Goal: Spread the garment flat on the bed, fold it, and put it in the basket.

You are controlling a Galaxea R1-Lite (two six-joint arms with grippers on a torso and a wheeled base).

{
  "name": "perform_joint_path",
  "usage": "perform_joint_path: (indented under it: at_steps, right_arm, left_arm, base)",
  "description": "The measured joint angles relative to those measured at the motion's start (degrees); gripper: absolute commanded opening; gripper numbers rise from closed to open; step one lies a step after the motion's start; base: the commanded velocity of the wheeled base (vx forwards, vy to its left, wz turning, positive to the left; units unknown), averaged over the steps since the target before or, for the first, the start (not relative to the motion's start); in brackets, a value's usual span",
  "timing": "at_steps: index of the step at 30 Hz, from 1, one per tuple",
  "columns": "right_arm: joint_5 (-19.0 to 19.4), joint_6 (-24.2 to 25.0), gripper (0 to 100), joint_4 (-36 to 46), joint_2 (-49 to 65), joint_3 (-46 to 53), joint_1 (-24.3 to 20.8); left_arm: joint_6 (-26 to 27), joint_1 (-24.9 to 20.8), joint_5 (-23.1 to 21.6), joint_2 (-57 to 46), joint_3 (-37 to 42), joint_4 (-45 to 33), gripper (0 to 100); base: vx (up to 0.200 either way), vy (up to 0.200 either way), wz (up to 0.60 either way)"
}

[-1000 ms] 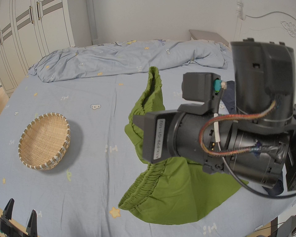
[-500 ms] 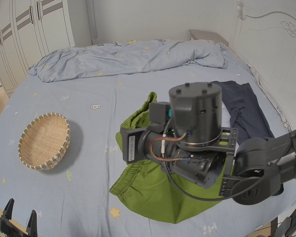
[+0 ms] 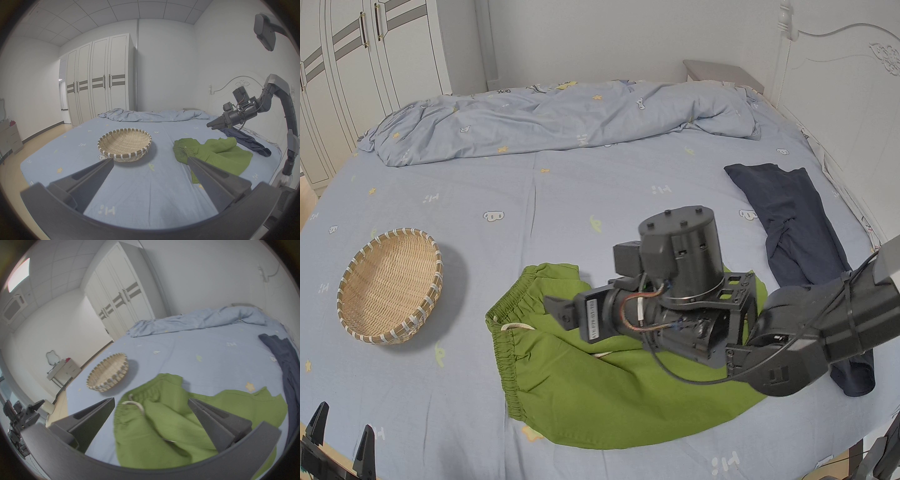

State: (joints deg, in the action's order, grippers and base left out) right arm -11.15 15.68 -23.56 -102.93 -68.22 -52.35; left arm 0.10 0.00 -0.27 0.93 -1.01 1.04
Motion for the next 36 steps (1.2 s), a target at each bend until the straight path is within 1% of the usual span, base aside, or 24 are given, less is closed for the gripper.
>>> perform_joint_path:
  at_steps: [6, 12, 17, 19, 22, 24, 25, 28, 30, 32, 36]
  right_arm:
    - [0.2, 0.4, 100, 0.2, 3.5, 4.9, 4.9]
    - [0.9, 1.6, 100, 0.5, 11.6, 13.5, 10.3]
    - [1.7, 2.2, 100, 0.8, 18.3, 20.3, 13.0]
    - [1.9, 2.3, 100, 0.9, 20.4, 21.9, 13.7]
    - [2.6, 2.4, 100, 1.6, 22.5, 23.1, 14.7]
    - [3.7, 2.4, 100, 2.2, 23.7, 23.5, 15.4]
    - [4.1, 2.4, 100, 2.5, 24.1, 23.6, 15.7]
    - [5.6, 2.7, 100, 3.8, 25.3, 23.8, 17.1]
    - [6.5, 2.9, 100, 4.6, 26.1, 23.9, 18.0]
    - [7.0, 3.1, 100, 5.3, 26.7, 24.0, 18.9]
    - [7.9, 3.4, 100, 6.5, 28.0, 24.3, 20.6]
  left_arm:
    - [0.1, 0.0, -0.1, 0.0, 0.0, 0.0, 100]
    - [1.0, 0.0, -0.3, 0.0, 0.0, 0.0, 100]
    - [1.3, 0.0, -0.3, 0.0, 0.0, 1.6, 100]
    - [0.3, -0.1, -0.4, 0.0, -0.5, 2.6, 100]
    - [-3.3, -0.5, -1.8, 0.6, -4.1, 2.7, 100]
    - [-5.8, -0.8, -4.2, 2.0, -8.4, 1.9, 100]
    - [-6.8, -1.1, -6.2, 3.1, -10.5, 1.3, 100]
    - [-9.6, -1.7, -13.7, 7.9, -15.8, -0.3, 100]
    - [-11.4, -2.0, -18.5, 12.0, -18.2, -1.2, 100]
    - [-12.7, -2.4, -22.2, 16.6, -19.9, -1.5, 100]
    - [-14.3, -3.2, -28.6, 26.6, -21.7, -1.1, 100]
  base:
    - [0.000, 0.000, 0.00]
    - [0.000, 0.000, 0.00]
    - [0.000, 0.000, 0.00]
    - [0.000, 0.000, 0.00]
    - [0.000, 0.000, 0.00]
    - [0.000, 0.000, 0.00]
    - [0.000, 0.000, 0.00]
    - [0.000, 0.000, 0.00]
    - [0.000, 0.000, 0.00]
    - [0.000, 0.000, 0.00]
    - [0.000, 0.000, 0.00]
